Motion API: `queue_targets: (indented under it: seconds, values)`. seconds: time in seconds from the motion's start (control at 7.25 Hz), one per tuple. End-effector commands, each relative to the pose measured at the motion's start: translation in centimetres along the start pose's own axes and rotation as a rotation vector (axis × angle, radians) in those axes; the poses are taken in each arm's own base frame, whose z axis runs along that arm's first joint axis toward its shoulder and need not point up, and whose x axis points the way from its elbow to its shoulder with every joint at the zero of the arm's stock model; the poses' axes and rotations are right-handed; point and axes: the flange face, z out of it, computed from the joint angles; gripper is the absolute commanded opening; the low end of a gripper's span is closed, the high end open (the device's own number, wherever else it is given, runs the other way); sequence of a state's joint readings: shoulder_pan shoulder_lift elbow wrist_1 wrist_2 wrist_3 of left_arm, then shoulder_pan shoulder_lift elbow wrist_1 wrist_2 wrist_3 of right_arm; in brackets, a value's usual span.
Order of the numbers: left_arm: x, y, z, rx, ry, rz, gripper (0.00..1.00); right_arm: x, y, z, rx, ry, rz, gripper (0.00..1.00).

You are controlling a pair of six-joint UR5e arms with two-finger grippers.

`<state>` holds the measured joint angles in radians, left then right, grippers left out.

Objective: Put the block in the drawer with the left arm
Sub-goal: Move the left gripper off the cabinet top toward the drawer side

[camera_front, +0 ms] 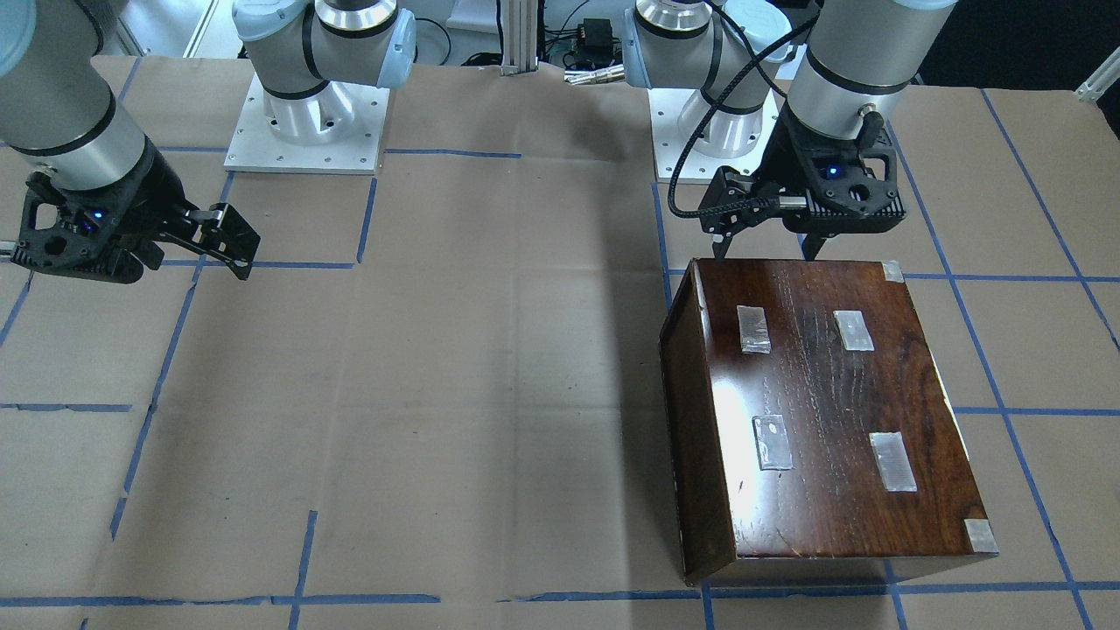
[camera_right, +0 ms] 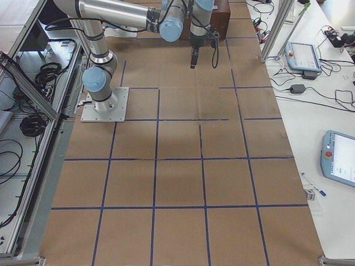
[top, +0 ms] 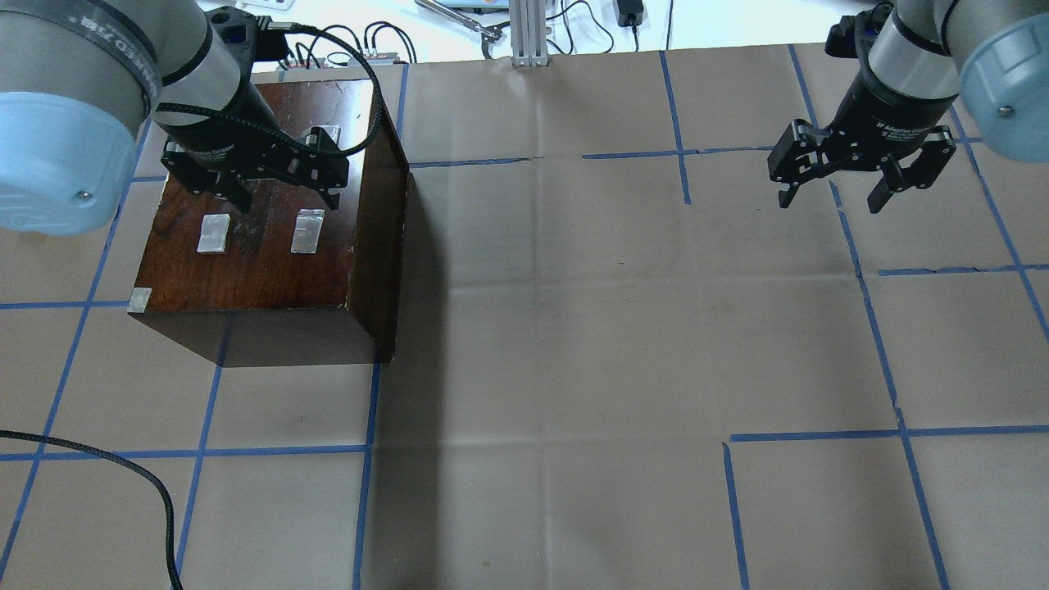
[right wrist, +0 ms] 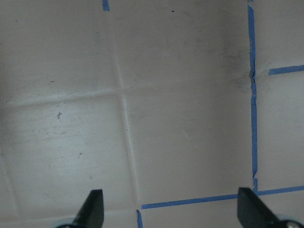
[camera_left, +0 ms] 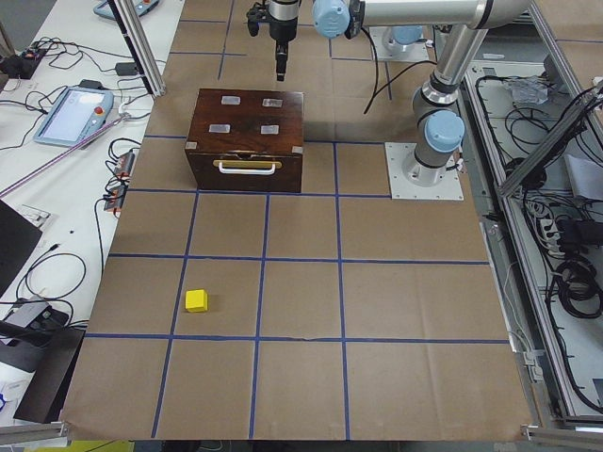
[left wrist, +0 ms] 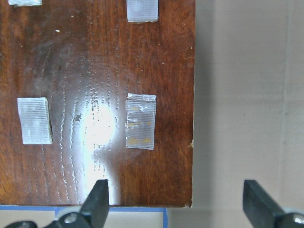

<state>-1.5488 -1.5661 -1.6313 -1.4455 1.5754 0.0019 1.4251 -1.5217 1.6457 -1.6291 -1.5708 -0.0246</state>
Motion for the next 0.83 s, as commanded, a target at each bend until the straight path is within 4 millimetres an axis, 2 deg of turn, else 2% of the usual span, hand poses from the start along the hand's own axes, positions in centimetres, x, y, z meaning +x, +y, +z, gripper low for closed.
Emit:
queue_targets:
  seconds: [0.0,0.28,0.69]
  values:
    - [-2.8,-0.7,-0.1,0.003,0.014,-0.041,0.99,0.0,0.0,-0.1,0.001,0.0,0.0,1.0]
    - [-7.8,-1.5,0.0,0.004,0.007,-0.029,0.99,0.0,0.0,-0.1,0.001,0.0,0.0,1.0]
    - [-17.8,-2.2,0.5,0.035,0.11,-0.028,0.99,0.0,0.0,-0.1,0.001,0.0,0.0,1.0]
